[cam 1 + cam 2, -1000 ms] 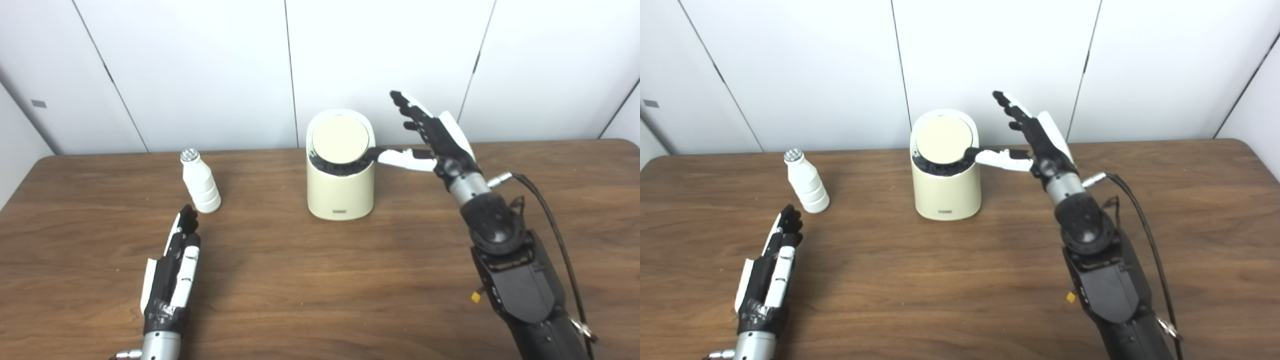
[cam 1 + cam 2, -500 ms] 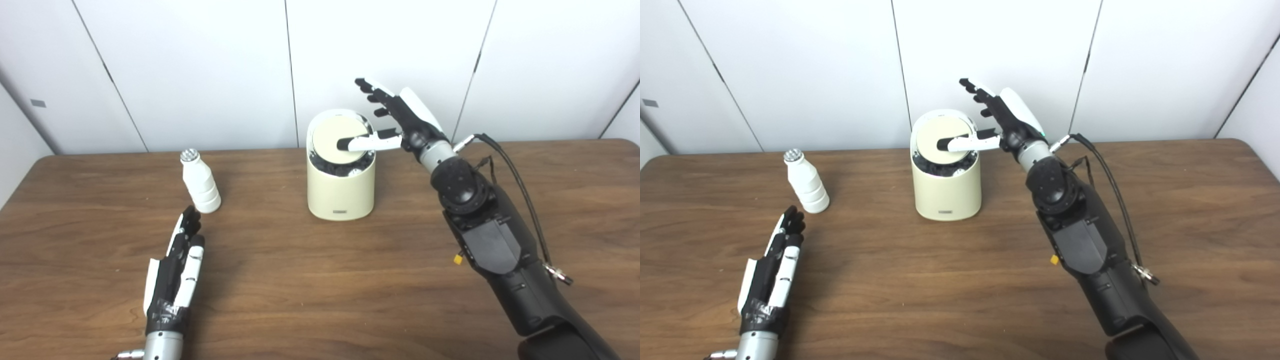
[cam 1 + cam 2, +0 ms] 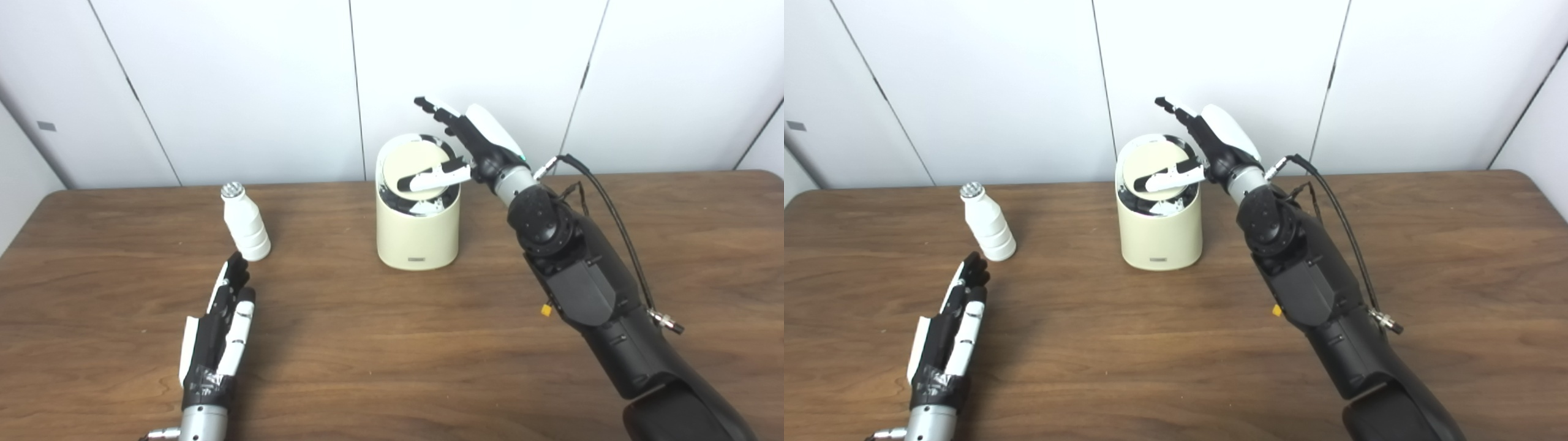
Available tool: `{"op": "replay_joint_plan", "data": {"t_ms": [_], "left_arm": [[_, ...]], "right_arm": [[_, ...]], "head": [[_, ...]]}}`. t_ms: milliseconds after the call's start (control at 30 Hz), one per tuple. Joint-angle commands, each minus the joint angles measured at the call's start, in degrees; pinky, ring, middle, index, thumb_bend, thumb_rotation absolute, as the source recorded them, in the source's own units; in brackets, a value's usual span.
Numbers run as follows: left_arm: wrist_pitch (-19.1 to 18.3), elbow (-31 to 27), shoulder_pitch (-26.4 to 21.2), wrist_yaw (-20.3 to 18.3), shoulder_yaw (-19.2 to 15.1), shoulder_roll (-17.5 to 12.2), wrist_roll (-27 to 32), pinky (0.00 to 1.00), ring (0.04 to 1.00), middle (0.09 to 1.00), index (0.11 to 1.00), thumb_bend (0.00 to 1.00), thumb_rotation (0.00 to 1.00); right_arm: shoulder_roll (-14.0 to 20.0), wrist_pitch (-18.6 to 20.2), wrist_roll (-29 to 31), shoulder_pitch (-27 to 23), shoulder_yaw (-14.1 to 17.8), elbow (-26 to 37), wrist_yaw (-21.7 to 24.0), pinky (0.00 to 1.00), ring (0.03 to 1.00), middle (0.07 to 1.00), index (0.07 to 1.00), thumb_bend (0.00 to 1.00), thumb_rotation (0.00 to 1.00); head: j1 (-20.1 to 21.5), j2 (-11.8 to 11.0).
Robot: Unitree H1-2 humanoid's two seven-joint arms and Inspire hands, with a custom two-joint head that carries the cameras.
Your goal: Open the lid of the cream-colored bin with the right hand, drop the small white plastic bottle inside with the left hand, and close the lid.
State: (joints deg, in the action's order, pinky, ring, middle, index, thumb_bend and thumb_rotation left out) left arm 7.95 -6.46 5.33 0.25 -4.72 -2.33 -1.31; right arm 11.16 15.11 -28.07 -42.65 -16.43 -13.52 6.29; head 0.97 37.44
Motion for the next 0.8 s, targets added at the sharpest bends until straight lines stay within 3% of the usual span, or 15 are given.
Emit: {"op": "replay_joint_plan", "data": {"t_ms": [0,333,600,767], "left_arm": [[1.1,1.0,1.6,0.5,1.0,1.5,0.1,0.99,0.97,0.967,0.985,0.35,0.77],[1.4,0.6,1.7,0.6,0.7,1.8,0.3,1.0,0.968,0.956,0.979,0.36,0.73],[3.2,1.4,1.5,0.9,0.3,1.7,0.2,0.98,0.957,0.955,0.974,0.39,0.72],[4.3,1.8,1.3,0.6,0.1,1.8,1.1,0.97,0.946,0.948,0.968,0.37,0.69]], "right_arm": [[0.4,-0.9,-0.5,-3.9,0.5,0.7,-0.1,0.88,0.92,0.926,0.912,0.88,0.35],[0.4,-0.5,-0.6,-3.7,1.7,0.2,-0.4,0.83,0.905,0.916,0.903,0.89,0.37],[0.9,-1.2,-0.9,-3.3,1.8,-0.6,-0.6,0.83,0.9,0.912,0.907,0.89,0.41],[0.9,-1.0,-1.3,-3.1,1.6,-1.0,-0.5,0.85,0.903,0.912,0.907,0.87,0.38]], "head": [[-0.2,0.1],[-0.4,0.4],[-0.5,0.3],[-0.5,0.3]]}}
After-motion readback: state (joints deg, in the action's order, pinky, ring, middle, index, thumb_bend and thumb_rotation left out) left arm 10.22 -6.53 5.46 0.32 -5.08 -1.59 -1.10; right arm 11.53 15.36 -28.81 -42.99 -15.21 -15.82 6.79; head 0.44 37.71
